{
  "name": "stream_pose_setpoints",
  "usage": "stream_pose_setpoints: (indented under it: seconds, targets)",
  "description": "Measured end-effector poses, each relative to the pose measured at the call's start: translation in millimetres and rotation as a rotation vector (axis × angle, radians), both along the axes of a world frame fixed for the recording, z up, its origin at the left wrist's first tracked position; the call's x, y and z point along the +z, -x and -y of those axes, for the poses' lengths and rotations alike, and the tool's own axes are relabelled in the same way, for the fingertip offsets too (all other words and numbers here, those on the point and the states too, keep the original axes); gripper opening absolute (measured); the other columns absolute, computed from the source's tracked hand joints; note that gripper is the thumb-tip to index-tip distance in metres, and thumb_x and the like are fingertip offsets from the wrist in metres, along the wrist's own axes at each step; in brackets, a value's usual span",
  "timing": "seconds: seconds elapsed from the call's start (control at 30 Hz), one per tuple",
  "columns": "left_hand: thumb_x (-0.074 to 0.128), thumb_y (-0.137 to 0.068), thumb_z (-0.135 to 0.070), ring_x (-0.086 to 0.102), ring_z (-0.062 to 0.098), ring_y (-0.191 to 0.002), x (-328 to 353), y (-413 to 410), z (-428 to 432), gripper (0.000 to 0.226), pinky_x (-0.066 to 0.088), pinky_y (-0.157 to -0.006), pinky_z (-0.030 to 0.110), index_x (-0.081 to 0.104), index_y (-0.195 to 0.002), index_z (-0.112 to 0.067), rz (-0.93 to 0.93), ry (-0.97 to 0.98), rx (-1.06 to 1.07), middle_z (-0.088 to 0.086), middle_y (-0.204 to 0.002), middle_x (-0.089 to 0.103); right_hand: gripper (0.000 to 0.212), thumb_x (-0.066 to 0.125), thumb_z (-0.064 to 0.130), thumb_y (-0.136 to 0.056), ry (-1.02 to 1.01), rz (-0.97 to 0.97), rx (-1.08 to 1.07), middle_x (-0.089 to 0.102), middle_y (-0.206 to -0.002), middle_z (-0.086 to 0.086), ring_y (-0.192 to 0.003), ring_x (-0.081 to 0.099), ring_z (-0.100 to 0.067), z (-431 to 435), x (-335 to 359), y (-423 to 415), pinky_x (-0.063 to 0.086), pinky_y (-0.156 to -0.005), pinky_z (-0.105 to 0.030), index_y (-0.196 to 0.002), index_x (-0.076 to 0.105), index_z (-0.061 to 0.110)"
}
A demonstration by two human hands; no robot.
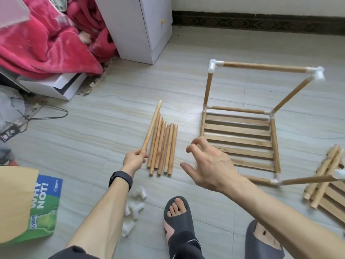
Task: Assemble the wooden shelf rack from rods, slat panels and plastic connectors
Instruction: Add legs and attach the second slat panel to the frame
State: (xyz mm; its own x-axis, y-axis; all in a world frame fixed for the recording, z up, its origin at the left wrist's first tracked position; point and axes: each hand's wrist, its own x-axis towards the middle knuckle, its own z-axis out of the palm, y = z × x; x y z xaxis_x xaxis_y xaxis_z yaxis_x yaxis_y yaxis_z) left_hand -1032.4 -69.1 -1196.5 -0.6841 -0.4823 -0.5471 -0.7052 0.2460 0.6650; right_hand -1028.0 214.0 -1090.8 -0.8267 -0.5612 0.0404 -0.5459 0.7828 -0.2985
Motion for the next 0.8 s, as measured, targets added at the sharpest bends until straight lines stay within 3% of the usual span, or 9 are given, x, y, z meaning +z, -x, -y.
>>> stream_pose_setpoints:
  seconds: [0.07, 0.13, 0.2, 0.27, 0.37, 0.47, 0.6, 0.67, 0.8]
  targets:
    - [0.053, -0.104, -0.033, 0.068, 0.013, -0.085, 37.8, -5.0, -7.8, 0.031, 0.052, -0.076, 0.030, 0.067, -0.128, -0.018, -0.136, 0.002, -0.124, -0.006, -0.098, 0.072, 0.072, 0.039, 0.077, -0.090, 0.095, 0.115, 0.017, 0.039, -0.145, 0.002, -0.119, 0.054, -0.019, -3.4, 13.3, 5.7, 0.051, -0.094, -0.036, -0.139, 0.043, 0.025]
    - [0.056, -0.103, -0.033, 0.068, 0.012, -0.084, 79.2, -6.8, -22.6, 0.032, 0.051, -0.077, 0.028, 0.065, -0.133, -0.023, -0.270, 0.052, -0.261, -0.007, -0.097, 0.072, 0.086, 0.039, 0.084, -0.084, 0.309, 0.185, -0.075, 0.045, -0.145, 0.000, -0.130, 0.045, -0.014, -11.5, 32.1, 7.2, 0.042, -0.108, -0.034, -0.143, 0.045, 0.021]
    - [0.060, -0.101, -0.034, 0.067, 0.012, -0.091, 119.4, -8.8, -43.2, 0.031, 0.053, -0.085, 0.030, 0.065, -0.131, -0.031, -0.391, 0.118, -0.413, -0.006, -0.100, 0.072, 0.093, 0.045, 0.090, -0.075, 0.627, 0.276, -0.284, 0.059, -0.128, 0.003, -0.115, 0.057, -0.010, -26.2, 51.9, 3.8, 0.047, -0.097, -0.029, -0.136, 0.052, 0.020]
    - [0.061, -0.099, -0.033, 0.065, 0.013, -0.096, 153.5, -13.0, -70.0, 0.030, 0.051, -0.088, 0.029, 0.066, -0.129, -0.032, -0.516, 0.245, -0.610, -0.004, -0.104, 0.070, 0.085, 0.059, 0.090, -0.068, 1.018, 0.539, -0.453, 0.067, -0.104, 0.003, -0.088, 0.066, -0.013, -46.7, 71.9, -4.1, 0.055, -0.076, -0.032, -0.122, 0.062, 0.025]
    - [0.062, -0.098, -0.033, 0.060, 0.003, -0.094, 185.8, -20.1, -114.1, 0.030, 0.045, -0.084, 0.020, 0.067, -0.127, -0.035, -0.639, 0.342, -0.807, -0.010, -0.104, 0.065, 0.030, 0.071, 0.062, -0.084, 1.463, 0.823, -0.594, 0.061, -0.071, 0.000, -0.054, 0.054, -0.014, -86.7, 82.5, -18.2, 0.047, -0.050, -0.027, -0.083, 0.075, 0.032]
    - [0.069, -0.093, -0.037, 0.060, -0.001, -0.102, 191.4, -21.3, -147.3, 0.032, 0.046, -0.089, 0.020, 0.067, -0.125, -0.036, -0.636, 0.296, -0.830, -0.011, -0.111, 0.064, 0.023, 0.067, 0.037, -0.096, 1.583, 0.811, -0.853, 0.068, -0.068, -0.002, -0.048, 0.053, -0.012, -121.7, 79.2, -36.0, 0.048, -0.046, -0.024, -0.082, 0.066, 0.019]
    - [0.066, -0.092, -0.038, 0.058, 0.016, -0.112, 171.7, -9.3, -170.3, 0.049, 0.049, -0.099, 0.037, 0.055, -0.136, -0.022, -0.427, 0.051, -0.527, 0.001, -0.128, 0.059, 0.020, 0.063, 0.031, -0.097, 1.632, 0.764, -1.043, 0.073, -0.071, -0.003, -0.051, 0.057, -0.012, -156.7, 69.2, -62.2, 0.051, -0.047, -0.024, -0.087, 0.066, 0.014]
    - [0.060, -0.098, -0.039, 0.056, 0.016, -0.112, 157.6, -3.3, -177.6, 0.046, 0.047, -0.096, 0.034, 0.051, -0.138, -0.018, -0.334, 0.001, -0.458, 0.000, -0.128, 0.057, 0.019, 0.064, 0.032, -0.096, 1.641, 0.778, -1.072, 0.073, -0.073, -0.005, -0.052, 0.058, -0.013, -166.3, 62.7, -73.0, 0.051, -0.047, -0.025, -0.088, 0.067, 0.014]
    - [0.048, -0.103, -0.038, 0.059, 0.017, -0.104, 134.4, 3.5, -190.4, 0.020, 0.046, -0.083, 0.030, 0.056, -0.112, -0.022, -0.273, -0.030, -0.466, 0.000, -0.119, 0.064, 0.019, 0.064, 0.032, -0.096, 1.614, 0.819, -1.071, 0.075, -0.078, -0.006, -0.052, 0.060, -0.014, -168.6, 51.2, -81.3, 0.052, -0.050, -0.027, -0.090, 0.067, 0.014]
